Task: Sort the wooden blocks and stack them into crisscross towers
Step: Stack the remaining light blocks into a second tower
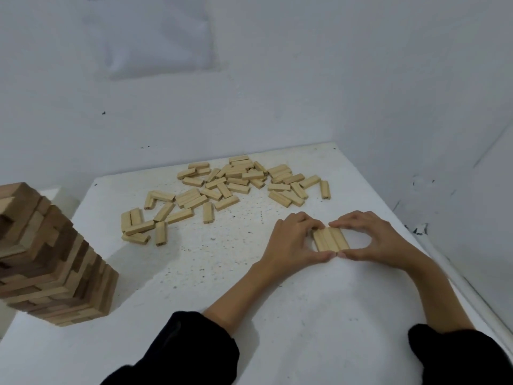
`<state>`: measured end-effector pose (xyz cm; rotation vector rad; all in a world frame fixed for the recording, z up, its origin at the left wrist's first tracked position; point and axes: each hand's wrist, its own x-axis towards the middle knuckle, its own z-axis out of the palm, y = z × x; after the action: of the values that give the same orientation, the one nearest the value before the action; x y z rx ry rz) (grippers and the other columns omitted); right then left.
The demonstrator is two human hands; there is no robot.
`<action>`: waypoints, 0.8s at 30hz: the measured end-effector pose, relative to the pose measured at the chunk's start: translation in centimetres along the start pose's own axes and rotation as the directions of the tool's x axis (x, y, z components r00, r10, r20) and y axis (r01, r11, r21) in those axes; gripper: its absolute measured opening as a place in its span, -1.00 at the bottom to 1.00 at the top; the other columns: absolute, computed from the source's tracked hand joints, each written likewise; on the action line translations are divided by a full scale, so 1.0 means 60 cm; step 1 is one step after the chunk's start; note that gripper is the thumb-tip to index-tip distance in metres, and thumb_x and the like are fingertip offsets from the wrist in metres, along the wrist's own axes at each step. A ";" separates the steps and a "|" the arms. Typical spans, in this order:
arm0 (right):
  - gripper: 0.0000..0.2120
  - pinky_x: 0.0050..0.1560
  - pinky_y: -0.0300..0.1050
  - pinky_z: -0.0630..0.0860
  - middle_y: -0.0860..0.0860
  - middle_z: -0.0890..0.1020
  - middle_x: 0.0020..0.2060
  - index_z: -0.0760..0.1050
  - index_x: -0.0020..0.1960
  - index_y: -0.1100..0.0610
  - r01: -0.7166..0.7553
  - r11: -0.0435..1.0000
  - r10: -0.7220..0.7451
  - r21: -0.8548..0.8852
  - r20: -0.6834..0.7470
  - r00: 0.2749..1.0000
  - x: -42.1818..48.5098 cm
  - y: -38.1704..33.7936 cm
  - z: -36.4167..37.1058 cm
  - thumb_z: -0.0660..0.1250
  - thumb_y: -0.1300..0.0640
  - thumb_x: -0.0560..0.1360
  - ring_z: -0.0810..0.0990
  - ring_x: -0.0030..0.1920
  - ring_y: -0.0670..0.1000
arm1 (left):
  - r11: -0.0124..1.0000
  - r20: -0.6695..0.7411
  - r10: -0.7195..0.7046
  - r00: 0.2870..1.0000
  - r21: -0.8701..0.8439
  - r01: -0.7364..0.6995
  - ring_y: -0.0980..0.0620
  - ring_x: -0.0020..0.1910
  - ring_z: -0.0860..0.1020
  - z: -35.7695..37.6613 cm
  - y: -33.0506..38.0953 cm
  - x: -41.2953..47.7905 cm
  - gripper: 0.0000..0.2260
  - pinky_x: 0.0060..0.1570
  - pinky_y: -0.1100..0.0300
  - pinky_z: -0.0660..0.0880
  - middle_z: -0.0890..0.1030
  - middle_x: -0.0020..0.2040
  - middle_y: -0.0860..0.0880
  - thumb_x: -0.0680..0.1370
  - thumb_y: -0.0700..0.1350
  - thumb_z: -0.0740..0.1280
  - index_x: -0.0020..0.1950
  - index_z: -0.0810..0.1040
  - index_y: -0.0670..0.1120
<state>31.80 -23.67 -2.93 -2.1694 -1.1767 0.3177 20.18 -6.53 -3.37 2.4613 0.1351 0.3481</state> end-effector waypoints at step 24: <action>-0.58 0.13 -0.52 0.20 -0.24 0.52 0.11 0.49 0.13 -0.19 0.048 0.988 0.007 0.150 -0.346 0.938 0.013 -0.048 0.032 0.38 -0.20 0.29 0.39 0.13 -0.25 | 0.999 -0.213 -0.030 0.977 -0.036 0.023 0.18 -0.04 0.40 -0.097 -0.090 -0.025 -0.56 0.05 0.14 0.37 0.45 0.06 0.14 0.46 0.28 0.15 0.14 0.53 0.02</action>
<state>29.41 -21.09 -2.45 -1.9745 -0.9414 0.0133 17.04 0.85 -2.56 2.3815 0.2506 0.5984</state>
